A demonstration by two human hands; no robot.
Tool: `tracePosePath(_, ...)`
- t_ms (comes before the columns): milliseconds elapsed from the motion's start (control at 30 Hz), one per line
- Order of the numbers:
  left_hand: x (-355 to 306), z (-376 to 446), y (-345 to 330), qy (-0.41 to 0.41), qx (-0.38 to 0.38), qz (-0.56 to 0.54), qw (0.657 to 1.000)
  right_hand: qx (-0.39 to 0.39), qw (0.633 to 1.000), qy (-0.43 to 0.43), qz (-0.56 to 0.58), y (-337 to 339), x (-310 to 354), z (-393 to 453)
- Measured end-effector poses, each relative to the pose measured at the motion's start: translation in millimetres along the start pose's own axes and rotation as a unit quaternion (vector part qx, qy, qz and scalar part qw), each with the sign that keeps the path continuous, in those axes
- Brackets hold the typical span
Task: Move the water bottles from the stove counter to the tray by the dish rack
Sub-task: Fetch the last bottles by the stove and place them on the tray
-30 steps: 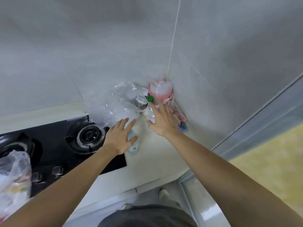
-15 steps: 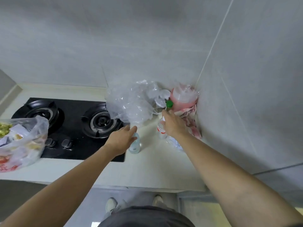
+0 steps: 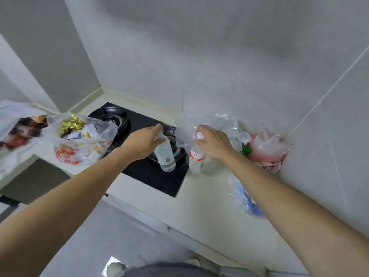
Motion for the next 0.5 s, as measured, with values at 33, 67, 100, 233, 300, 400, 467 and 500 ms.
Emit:
tracePosePath(33,14,-9,13,0.015,-0.012,0.004,1.0,-0.001,1.0,0.022,0.004,4,21,6)
tracePosePath(67,28,-21,27,0.032,-0.024,0.006,0.999,-0.002,0.999,0.042,0.01,8,43,11)
tracePosePath(100,44,-34,41,0.049,-0.034,0.006,0.998,-0.005,0.998,0.061,0.017,12,67,16)
tracePosePath(233,109,-102,93,0.108,-0.08,0.011,0.991,-0.005,0.99,0.139,0.03,11,172,30)
tracePosePath(300,141,-143,118,0.134,-0.103,0.019,0.985,-0.001,0.983,0.177,0.037,4,228,33)
tracePosePath(400,196,-220,154,0.175,-0.135,0.034,0.975,0.005,0.972,0.227,0.054,-11,323,32)
tracePosePath(467,236,-281,177,0.208,-0.15,0.038,0.966,0.02,0.963,0.265,0.055,-32,397,27)
tracePosePath(500,251,-304,187,0.224,-0.153,0.031,0.962,0.024,0.958,0.279,0.054,-39,426,25)
Point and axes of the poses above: each hand's wrist, its own z-axis towards the middle knuckle, its own y-axis out of the back of the hand, x = y × z, the point moved 7 cm from there along z, towards the middle knuckle, and after that the axes turned 7 degrees about -y, right-handed, at the moved point
